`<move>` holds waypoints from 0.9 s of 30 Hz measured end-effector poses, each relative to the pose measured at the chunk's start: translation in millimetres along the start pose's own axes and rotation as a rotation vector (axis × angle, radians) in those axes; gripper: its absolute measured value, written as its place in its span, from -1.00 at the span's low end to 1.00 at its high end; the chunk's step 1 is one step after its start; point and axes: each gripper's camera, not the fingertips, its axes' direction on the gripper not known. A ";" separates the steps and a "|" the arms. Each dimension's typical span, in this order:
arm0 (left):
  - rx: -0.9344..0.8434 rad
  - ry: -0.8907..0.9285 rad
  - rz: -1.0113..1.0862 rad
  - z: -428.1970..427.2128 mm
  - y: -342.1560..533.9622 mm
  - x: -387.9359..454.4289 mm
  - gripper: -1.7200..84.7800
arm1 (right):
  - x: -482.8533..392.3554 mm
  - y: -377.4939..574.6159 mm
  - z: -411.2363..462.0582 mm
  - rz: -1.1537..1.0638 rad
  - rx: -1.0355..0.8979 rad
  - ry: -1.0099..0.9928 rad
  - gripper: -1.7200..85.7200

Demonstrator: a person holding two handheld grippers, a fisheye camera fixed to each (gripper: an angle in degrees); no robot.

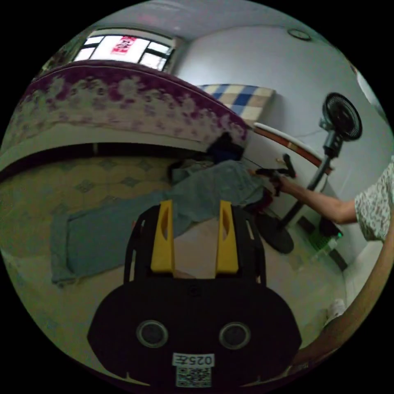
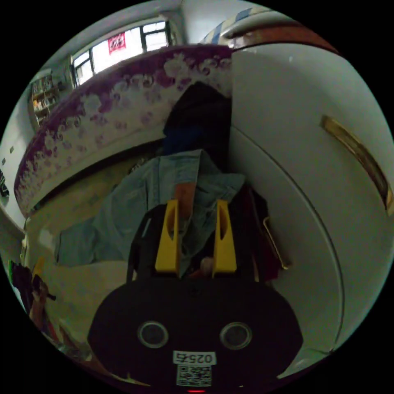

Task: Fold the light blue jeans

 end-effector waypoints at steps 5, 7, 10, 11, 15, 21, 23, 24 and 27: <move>-0.055 0.108 0.183 68.3 -15.7 72.4 -0.60 | -27.4 -11.5 -17.2 -0.080 -0.011 -0.098 -0.91; -0.034 0.120 0.259 88.3 -22.0 100.9 -0.60 | -54.5 -6.4 -45.3 -0.142 0.026 -0.184 -0.94; -0.026 0.134 0.348 121.6 -33.3 149.8 -0.58 | -104.6 4.1 -83.1 -0.218 0.030 -0.418 -0.97; -0.002 0.083 0.348 131.4 -37.2 166.4 -0.57 | -123.9 8.3 -95.6 -0.232 0.029 -0.562 -0.98; 0.045 -0.232 0.156 142.1 -56.2 186.4 -0.61 | -217.0 21.4 -126.1 -0.352 0.010 -0.774 -0.98; 0.120 -0.346 -0.304 61.3 -29.3 108.0 -0.94 | -310.9 33.4 -128.1 -0.540 -0.042 -1.058 -0.94; 0.082 -0.372 -0.296 40.2 -18.8 79.4 -0.96 | -306.7 43.8 -129.6 -0.459 0.012 -1.180 -0.86; 0.068 -0.379 -0.262 26.5 -16.1 65.1 -0.97 | -299.5 59.0 -136.1 -0.428 0.079 -1.162 -0.79; 0.003 -0.351 -0.185 4.2 -23.2 46.2 -0.98 | -283.1 127.9 -163.6 -0.391 0.321 -0.805 -0.69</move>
